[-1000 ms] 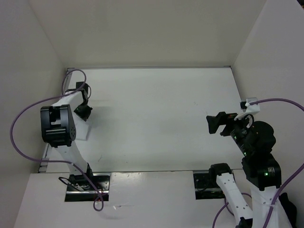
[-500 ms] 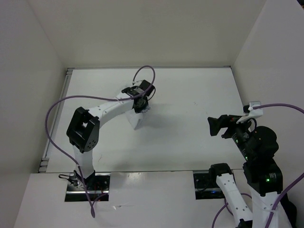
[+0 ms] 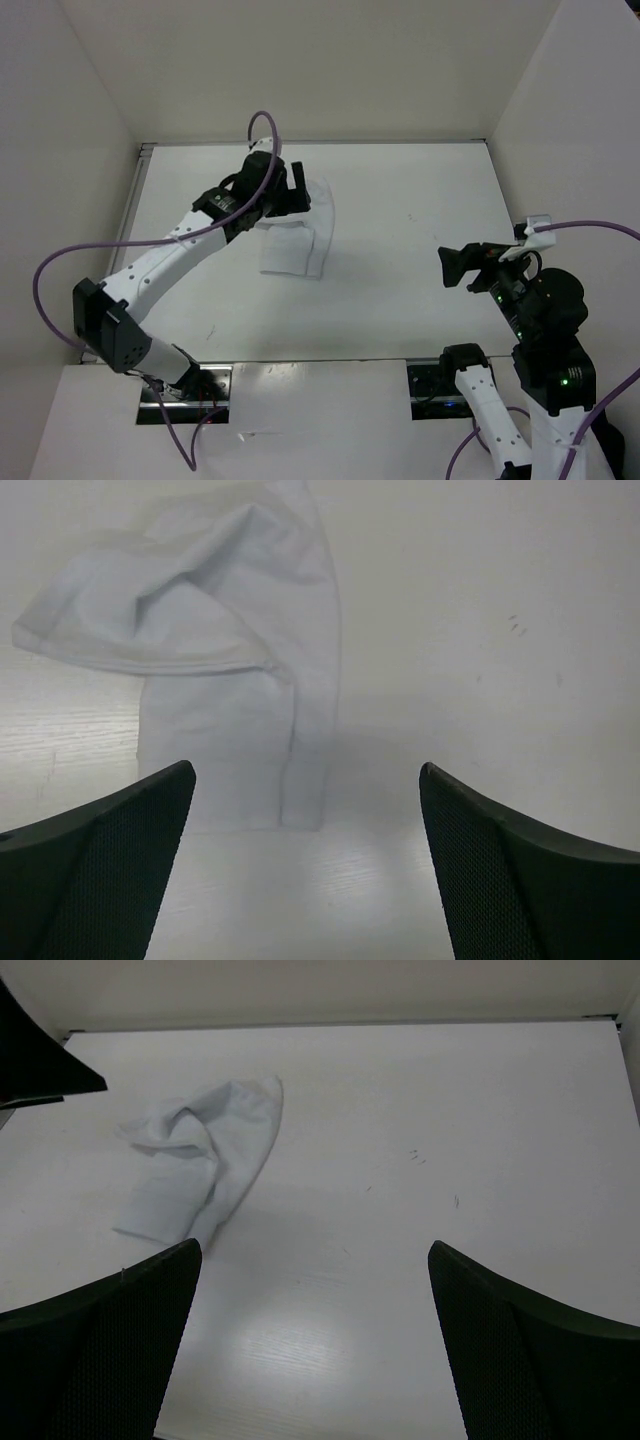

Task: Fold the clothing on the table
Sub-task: Move the skirt to the center of the board, then flatten the skirt out

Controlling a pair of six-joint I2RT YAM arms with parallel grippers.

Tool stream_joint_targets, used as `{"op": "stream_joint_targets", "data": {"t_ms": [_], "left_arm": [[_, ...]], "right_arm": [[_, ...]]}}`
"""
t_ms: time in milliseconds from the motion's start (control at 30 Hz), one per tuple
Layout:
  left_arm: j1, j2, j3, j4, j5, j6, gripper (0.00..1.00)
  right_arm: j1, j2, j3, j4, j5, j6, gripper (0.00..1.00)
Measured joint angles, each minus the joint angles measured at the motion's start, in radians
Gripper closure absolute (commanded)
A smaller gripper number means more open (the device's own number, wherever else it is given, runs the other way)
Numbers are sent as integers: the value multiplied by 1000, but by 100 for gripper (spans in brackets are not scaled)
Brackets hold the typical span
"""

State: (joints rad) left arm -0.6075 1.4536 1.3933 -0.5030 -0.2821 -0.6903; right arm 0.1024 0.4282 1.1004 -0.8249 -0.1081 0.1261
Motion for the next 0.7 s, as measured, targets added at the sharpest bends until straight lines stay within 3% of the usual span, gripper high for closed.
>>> {"op": "stream_joint_targets", "data": {"t_ms": [100, 200, 267, 367, 500, 700], "left_arm": [[-6, 95, 38, -8, -3, 58, 1], [-19, 215, 7, -39, -13, 89, 6], [-44, 282, -22, -79, -26, 107, 14], [-108, 362, -26, -145, -77, 117, 16], [-177, 415, -26, -199, -156, 108, 17], [-190, 425, -26, -212, -223, 76, 18]], "right_arm": [[0, -8, 0, 0, 0, 0, 2], [0, -13, 0, 0, 1, 0, 2], [0, -15, 0, 0, 1, 0, 2], [0, -18, 0, 0, 2, 0, 2], [0, -21, 0, 0, 3, 1, 2], [0, -28, 0, 0, 8, 8, 2]]}}
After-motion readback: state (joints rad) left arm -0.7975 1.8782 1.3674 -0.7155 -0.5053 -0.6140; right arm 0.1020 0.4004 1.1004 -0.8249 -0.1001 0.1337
